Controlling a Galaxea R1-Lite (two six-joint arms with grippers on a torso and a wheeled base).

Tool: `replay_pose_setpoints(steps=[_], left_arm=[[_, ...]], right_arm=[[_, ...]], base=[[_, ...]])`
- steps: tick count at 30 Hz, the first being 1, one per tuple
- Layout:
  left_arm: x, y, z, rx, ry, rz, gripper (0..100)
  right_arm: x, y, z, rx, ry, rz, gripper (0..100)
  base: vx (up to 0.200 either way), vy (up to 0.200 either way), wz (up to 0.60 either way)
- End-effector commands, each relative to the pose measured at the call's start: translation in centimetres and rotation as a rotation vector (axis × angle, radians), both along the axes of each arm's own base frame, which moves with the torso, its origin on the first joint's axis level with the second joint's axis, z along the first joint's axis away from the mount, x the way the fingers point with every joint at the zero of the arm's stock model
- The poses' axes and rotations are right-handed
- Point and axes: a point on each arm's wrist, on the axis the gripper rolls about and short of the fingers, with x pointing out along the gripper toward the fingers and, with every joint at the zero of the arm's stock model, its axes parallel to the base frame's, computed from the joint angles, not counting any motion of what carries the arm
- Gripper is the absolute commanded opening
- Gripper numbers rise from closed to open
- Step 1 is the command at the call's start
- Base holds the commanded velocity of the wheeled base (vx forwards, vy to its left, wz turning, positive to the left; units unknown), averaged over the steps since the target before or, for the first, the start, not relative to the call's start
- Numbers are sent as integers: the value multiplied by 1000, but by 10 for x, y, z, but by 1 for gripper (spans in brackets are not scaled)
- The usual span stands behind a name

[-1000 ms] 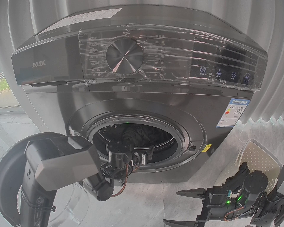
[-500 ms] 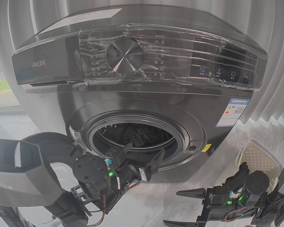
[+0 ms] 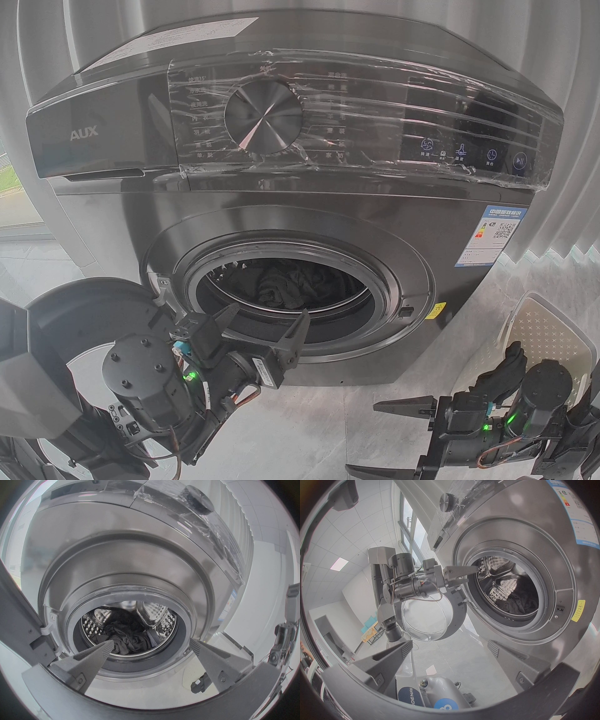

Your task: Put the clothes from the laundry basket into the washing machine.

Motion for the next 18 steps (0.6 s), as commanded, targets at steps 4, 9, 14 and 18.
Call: replay_pose_setpoints(steps=[4, 9, 14, 18], left_arm=[[-4, 12, 1, 20, -1, 18, 100], [-12, 22, 14, 20, -42, 14, 100], [-27, 37, 24, 54, -88, 15, 100], [-37, 56, 20, 105, -83, 44, 100]], right_arm=[[-5, -7, 20, 74, -68, -7, 100], [-10, -22, 43, 148, -175, -38, 100], [-1, -43, 54, 171, -240, -226, 100], [7, -63, 59, 171, -266, -433, 100]], base=[[-200, 0, 0], [-200, 0, 0], [-160, 0, 0], [0, 0, 0]])
